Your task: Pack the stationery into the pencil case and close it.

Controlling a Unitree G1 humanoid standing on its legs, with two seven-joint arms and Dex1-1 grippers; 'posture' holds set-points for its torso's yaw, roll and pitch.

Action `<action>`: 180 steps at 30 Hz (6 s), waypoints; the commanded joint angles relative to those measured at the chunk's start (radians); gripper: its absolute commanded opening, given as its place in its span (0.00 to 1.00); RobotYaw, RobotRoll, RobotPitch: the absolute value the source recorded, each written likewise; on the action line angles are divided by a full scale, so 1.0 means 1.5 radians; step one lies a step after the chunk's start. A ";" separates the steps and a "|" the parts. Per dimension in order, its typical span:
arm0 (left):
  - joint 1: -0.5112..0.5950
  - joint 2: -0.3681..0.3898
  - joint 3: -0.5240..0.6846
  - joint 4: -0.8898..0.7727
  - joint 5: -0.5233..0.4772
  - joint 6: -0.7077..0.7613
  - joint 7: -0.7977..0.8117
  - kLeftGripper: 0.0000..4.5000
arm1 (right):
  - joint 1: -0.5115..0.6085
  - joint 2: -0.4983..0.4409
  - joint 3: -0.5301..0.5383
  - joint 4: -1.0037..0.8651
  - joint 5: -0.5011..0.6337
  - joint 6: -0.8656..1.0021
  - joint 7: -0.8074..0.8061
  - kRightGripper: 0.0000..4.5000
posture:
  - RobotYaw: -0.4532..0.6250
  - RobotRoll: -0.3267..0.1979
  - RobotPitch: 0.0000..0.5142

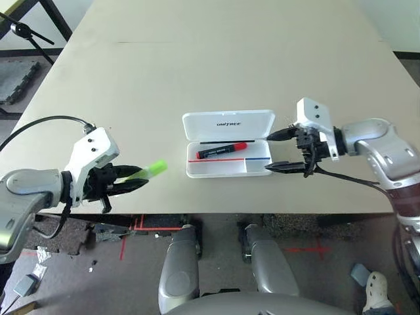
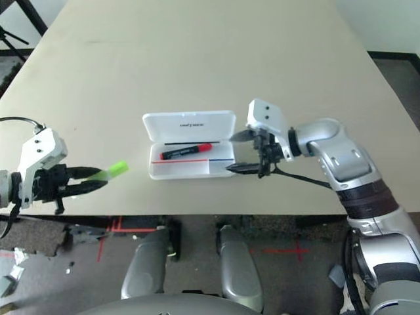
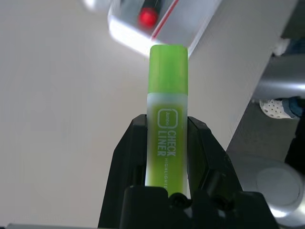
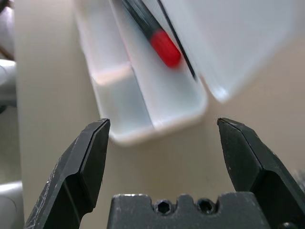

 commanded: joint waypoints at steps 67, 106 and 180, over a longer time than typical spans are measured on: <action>-0.192 -0.023 -0.057 0.061 0.053 -0.056 -0.051 1.00 | -0.021 0.129 -0.148 -0.019 0.015 0.237 -0.413 1.00 | 0.38 0.62 0.45; -0.187 0.006 -0.051 0.046 0.019 -0.032 -0.005 1.00 | -0.087 0.016 -0.001 0.081 -0.054 -0.063 -0.048 0.08 | 0.41 0.62 0.43; -0.207 -0.016 -0.119 0.198 0.138 -0.126 0.044 0.35 | 0.036 -0.111 -0.137 0.010 0.146 0.163 0.095 1.00 | 0.39 0.62 0.42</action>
